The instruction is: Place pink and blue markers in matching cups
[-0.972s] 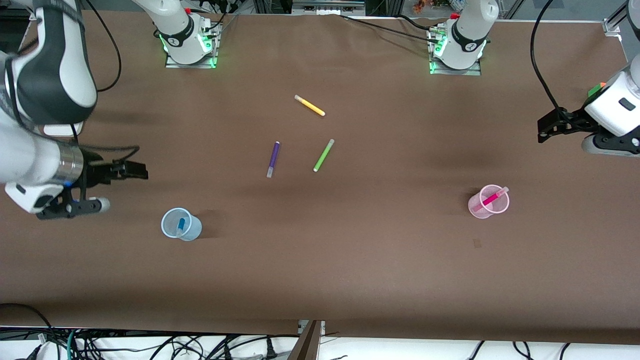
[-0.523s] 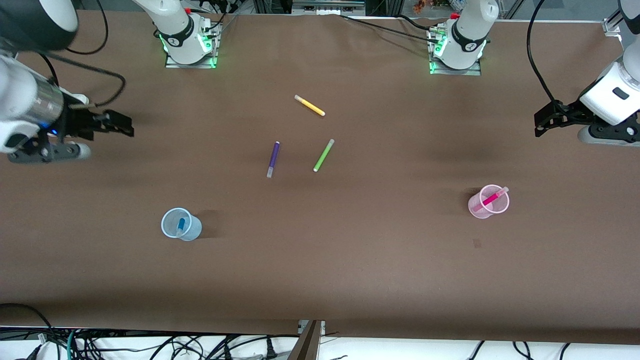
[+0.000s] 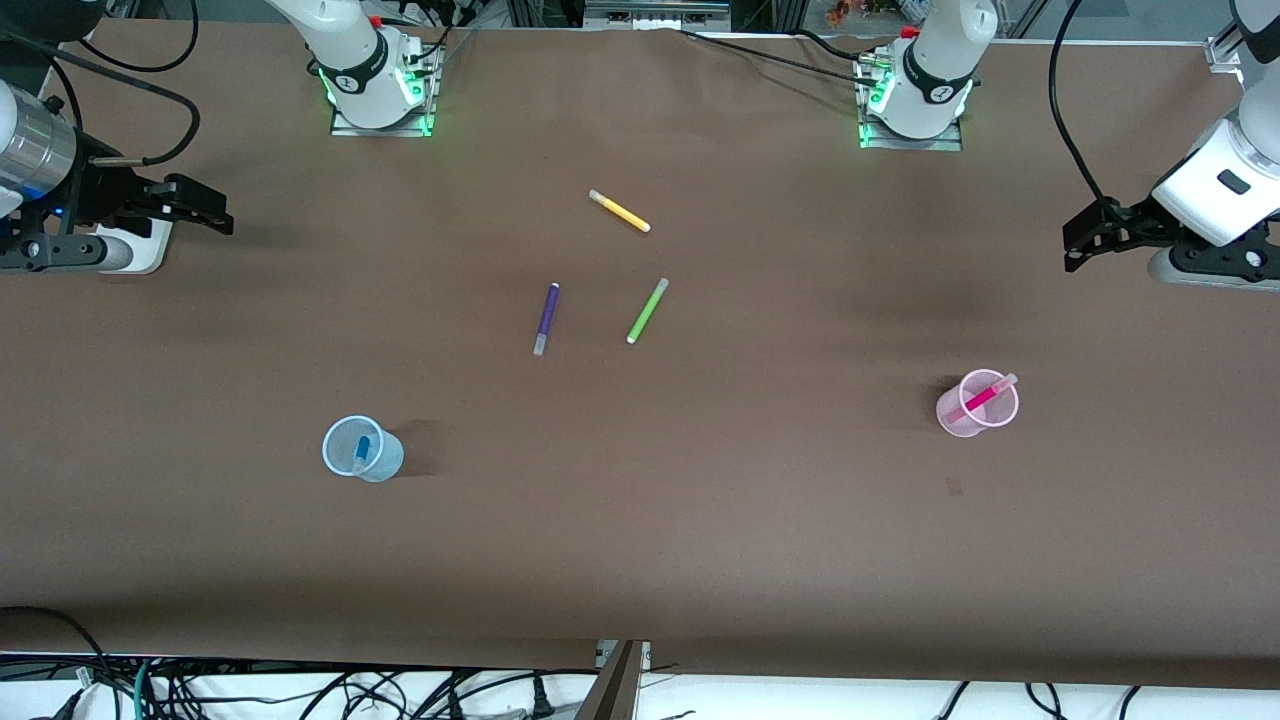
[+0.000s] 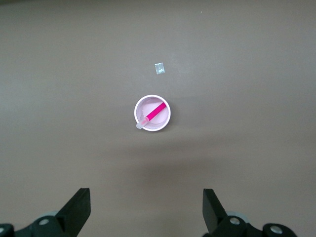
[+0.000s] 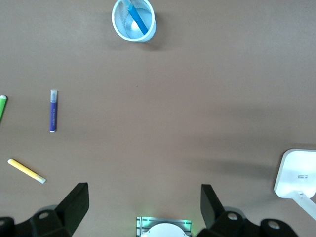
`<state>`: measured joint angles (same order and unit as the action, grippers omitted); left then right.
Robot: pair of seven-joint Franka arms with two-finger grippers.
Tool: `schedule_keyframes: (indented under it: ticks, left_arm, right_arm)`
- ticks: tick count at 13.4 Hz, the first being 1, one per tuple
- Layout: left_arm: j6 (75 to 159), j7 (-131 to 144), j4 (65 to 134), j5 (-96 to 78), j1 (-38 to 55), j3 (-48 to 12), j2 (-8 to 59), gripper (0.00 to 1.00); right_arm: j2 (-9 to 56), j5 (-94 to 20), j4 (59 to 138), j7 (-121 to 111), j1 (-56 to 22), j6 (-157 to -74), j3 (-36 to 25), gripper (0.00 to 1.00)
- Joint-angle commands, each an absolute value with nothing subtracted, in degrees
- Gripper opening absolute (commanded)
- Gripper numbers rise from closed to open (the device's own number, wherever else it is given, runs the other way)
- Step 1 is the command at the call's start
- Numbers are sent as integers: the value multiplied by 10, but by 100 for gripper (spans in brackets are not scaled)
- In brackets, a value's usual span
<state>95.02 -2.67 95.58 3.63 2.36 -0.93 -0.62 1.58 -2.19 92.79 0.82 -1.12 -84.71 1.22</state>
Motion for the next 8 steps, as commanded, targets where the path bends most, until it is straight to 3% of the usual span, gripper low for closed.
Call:
schedule_keyframes:
  ticks: [1, 8]
  left_arm:
    - [955, -24, 963, 27, 30, -7, -17, 100]
    - [951, -25, 958, 25, 29, -7, -16, 100]
  right_arm:
    - [29, -11, 904, 12, -7, -828, 16, 100]
    - [31, -3, 898, 12, -9, -830, 16, 100]
